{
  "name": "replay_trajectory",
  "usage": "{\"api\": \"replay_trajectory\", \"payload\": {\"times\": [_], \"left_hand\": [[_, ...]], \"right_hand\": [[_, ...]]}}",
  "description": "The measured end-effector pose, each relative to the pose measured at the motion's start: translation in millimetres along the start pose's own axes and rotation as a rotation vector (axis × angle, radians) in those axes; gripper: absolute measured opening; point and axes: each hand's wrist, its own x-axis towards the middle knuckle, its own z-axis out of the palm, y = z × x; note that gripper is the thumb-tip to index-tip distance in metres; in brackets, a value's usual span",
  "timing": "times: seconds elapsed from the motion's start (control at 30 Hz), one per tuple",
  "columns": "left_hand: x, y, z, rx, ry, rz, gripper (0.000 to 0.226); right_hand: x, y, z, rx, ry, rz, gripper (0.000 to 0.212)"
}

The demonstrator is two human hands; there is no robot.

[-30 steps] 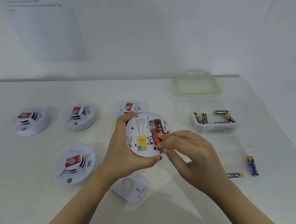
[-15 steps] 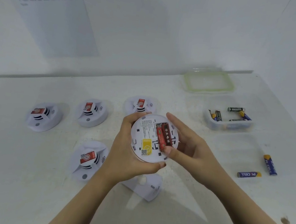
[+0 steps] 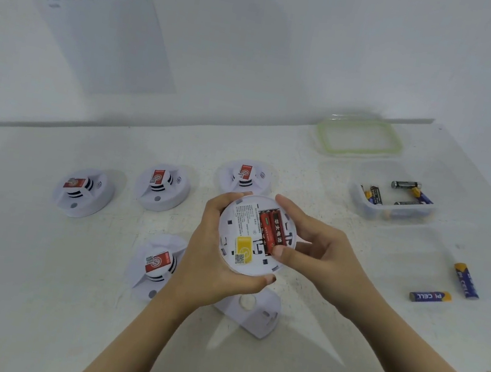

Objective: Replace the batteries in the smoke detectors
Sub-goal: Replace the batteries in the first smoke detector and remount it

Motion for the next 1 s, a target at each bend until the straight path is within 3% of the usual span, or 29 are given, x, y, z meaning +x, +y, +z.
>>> {"api": "replay_trajectory", "payload": {"times": [0.37,0.5,0.6,0.73,0.83,0.9,1.0], "left_hand": [[-3,-8,-7,0.212,-0.07,0.004,0.109],[-8,-9,-15,0.256,-0.03,0.024,0.101],[-13,-10,-25,0.252,-0.02,0.023,0.104],[-21,-9,-50,0.363,-0.012,0.058,0.108],[-25,-4,-67,0.437,0.012,0.097,0.111],[-28,-2,-74,0.458,0.023,0.107,0.11],[-29,-2,-78,0.482,0.041,0.119,0.11]], "right_hand": [[-7,7,8,-0.069,0.053,0.004,0.062],[-10,7,16,-0.061,-0.024,-0.031,0.051],[-12,10,21,-0.102,0.052,-0.047,0.041],[-20,31,11,-0.568,0.115,-0.114,0.036],[-31,45,6,-1.032,-0.026,-0.189,0.064],[-38,50,7,-1.199,-0.141,-0.138,0.086],[-43,55,12,-1.319,-0.151,-0.13,0.087]]}}
